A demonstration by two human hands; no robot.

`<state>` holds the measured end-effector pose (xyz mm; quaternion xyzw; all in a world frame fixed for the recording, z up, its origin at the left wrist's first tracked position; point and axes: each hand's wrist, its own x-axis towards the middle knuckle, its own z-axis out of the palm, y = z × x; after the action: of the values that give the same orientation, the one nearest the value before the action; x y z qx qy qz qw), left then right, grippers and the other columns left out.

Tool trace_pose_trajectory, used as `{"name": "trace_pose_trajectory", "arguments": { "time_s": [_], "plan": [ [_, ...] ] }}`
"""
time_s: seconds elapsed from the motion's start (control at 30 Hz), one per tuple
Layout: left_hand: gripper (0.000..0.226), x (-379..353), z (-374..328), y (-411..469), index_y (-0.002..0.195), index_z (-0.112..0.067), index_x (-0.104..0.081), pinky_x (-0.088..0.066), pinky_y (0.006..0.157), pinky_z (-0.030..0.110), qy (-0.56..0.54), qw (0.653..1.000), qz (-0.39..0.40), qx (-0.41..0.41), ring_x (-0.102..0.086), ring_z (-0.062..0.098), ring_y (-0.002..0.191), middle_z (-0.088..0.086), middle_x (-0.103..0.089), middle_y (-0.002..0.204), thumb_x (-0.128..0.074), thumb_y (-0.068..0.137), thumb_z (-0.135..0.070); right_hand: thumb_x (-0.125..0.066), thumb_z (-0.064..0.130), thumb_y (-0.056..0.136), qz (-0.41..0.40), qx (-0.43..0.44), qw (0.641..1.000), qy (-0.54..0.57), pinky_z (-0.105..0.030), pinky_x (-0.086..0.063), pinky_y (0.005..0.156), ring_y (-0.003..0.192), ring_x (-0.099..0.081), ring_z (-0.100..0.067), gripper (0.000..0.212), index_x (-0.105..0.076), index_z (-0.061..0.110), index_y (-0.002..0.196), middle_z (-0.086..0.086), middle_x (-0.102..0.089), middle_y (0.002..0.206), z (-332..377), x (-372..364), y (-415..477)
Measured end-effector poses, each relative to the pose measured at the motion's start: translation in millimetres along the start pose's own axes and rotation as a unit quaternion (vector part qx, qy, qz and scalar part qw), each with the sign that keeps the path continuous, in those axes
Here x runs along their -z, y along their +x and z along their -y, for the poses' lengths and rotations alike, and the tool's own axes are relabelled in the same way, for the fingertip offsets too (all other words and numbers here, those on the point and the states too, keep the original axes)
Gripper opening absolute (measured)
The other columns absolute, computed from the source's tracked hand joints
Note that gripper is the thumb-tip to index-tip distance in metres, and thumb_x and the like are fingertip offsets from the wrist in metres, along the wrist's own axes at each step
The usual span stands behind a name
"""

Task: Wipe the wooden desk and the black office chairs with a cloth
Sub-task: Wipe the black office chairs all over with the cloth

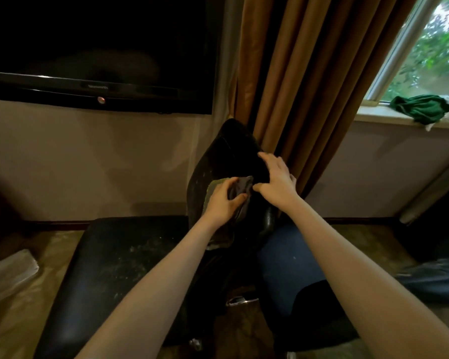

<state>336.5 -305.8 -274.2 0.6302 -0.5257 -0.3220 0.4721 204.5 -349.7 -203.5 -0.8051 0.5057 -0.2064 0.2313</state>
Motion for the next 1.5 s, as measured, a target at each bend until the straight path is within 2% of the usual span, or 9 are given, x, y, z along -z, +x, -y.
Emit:
{"name": "trace_pose_trajectory", "arguments": {
  "time_s": [0.13,0.3,0.53,0.87,1.0,1.1,1.23,1.33,1.5],
  "plan": [
    [0.033,1.9,-1.3,20.0,0.122,-0.016,-0.057,-0.036,0.082,0.02,0.093,0.992,-0.081,-0.012,-0.054,0.019,0.111,0.005,-0.058,0.12,-0.059,0.09,-0.016,-0.059,0.027,0.089,-0.025,-0.099,0.994,0.046,-0.052,-0.013,0.114,0.143,-0.014,-0.024,0.075,-0.014,0.027,0.149,-0.002,-0.018,0.155,-1.9,-11.4,-3.6],
    [0.035,11.2,-1.4,42.9,0.123,-0.015,-0.061,-0.039,0.092,0.03,0.244,0.964,-0.054,-0.091,-0.051,0.025,0.113,0.006,-0.053,0.125,-0.057,0.089,-0.007,-0.062,0.03,0.087,-0.085,-0.132,0.984,0.082,-0.05,-0.036,0.103,0.122,-0.045,-0.027,0.057,-0.032,0.027,0.135,-0.002,-0.04,0.138,-4.8,-15.5,-4.9],
    [0.032,31.4,-6.7,52.3,0.124,-0.009,-0.059,-0.039,0.093,0.032,0.473,0.836,0.099,-0.259,-0.043,0.027,0.111,0.006,-0.045,0.132,-0.047,0.094,-0.009,-0.064,0.026,0.085,-0.108,-0.103,0.987,0.06,-0.05,-0.042,0.096,0.11,-0.052,-0.024,0.045,-0.04,0.03,0.122,0.002,-0.046,0.126,-4.7,-15.0,-3.0],
    [0.022,24.4,-0.8,-0.2,0.107,-0.008,-0.067,-0.044,0.089,0.037,0.446,0.808,0.14,-0.358,-0.05,0.029,0.097,0.008,-0.054,0.12,-0.057,0.088,-0.01,-0.066,0.023,0.083,-0.117,-0.103,0.986,0.055,-0.047,-0.037,0.099,0.119,-0.046,-0.026,0.048,-0.042,0.027,0.124,-0.001,-0.043,0.132,-3.2,-13.2,-4.0],
    [0.023,30.9,1.3,-37.2,0.095,-0.009,-0.072,-0.041,0.08,0.026,0.408,0.774,0.189,-0.447,-0.058,0.029,0.082,0.009,-0.063,0.101,-0.069,0.072,-0.009,-0.065,0.022,0.083,-0.112,-0.097,0.988,0.044,-0.048,-0.033,0.101,0.123,-0.043,-0.027,0.048,-0.041,0.027,0.125,-0.003,-0.041,0.135,0.7,-11.6,-5.9],
    [0.028,42.8,10.4,-58.0,0.106,-0.009,-0.07,-0.045,0.084,0.027,0.366,0.811,0.182,-0.419,-0.055,0.023,0.095,0.006,-0.062,0.107,-0.065,0.078,-0.013,-0.065,0.024,0.084,-0.114,-0.084,0.989,0.051,-0.048,-0.035,0.101,0.121,-0.045,-0.027,0.047,-0.041,0.025,0.125,-0.004,-0.042,0.134,6.3,-12.3,-6.7],
    [0.029,60.9,-0.8,-42.2,0.11,-0.005,-0.068,-0.037,0.088,0.005,0.186,0.949,0.002,-0.253,-0.054,0.009,0.097,-0.005,-0.056,0.104,-0.066,0.081,-0.002,-0.065,0.026,0.084,-0.122,-0.091,0.987,0.055,-0.048,-0.037,0.1,0.116,-0.048,-0.027,0.046,-0.042,0.024,0.123,-0.004,-0.045,0.129,5.7,-12.6,-6.4],
    [0.031,66.6,-21.7,-11.6,0.116,-0.005,-0.065,-0.032,0.082,0.0,0.166,0.968,-0.093,-0.165,-0.057,0.016,0.101,-0.002,-0.058,0.106,-0.064,0.085,-0.004,-0.066,0.027,0.083,-0.125,-0.103,0.984,0.074,-0.049,-0.041,0.097,0.111,-0.052,-0.026,0.044,-0.043,0.024,0.121,-0.003,-0.047,0.125,3.7,-13.6,-6.1],
    [0.037,48.3,-38.3,48.1,0.129,-0.009,-0.057,-0.035,0.091,0.018,0.218,0.962,-0.125,-0.105,-0.051,0.021,0.115,0.007,-0.055,0.124,-0.056,0.092,-0.011,-0.065,0.029,0.084,-0.132,-0.105,0.984,0.059,-0.049,-0.044,0.093,0.109,-0.052,-0.026,0.044,-0.043,0.024,0.122,-0.003,-0.047,0.123,1.2,-16.2,-5.1]
  ]
}}
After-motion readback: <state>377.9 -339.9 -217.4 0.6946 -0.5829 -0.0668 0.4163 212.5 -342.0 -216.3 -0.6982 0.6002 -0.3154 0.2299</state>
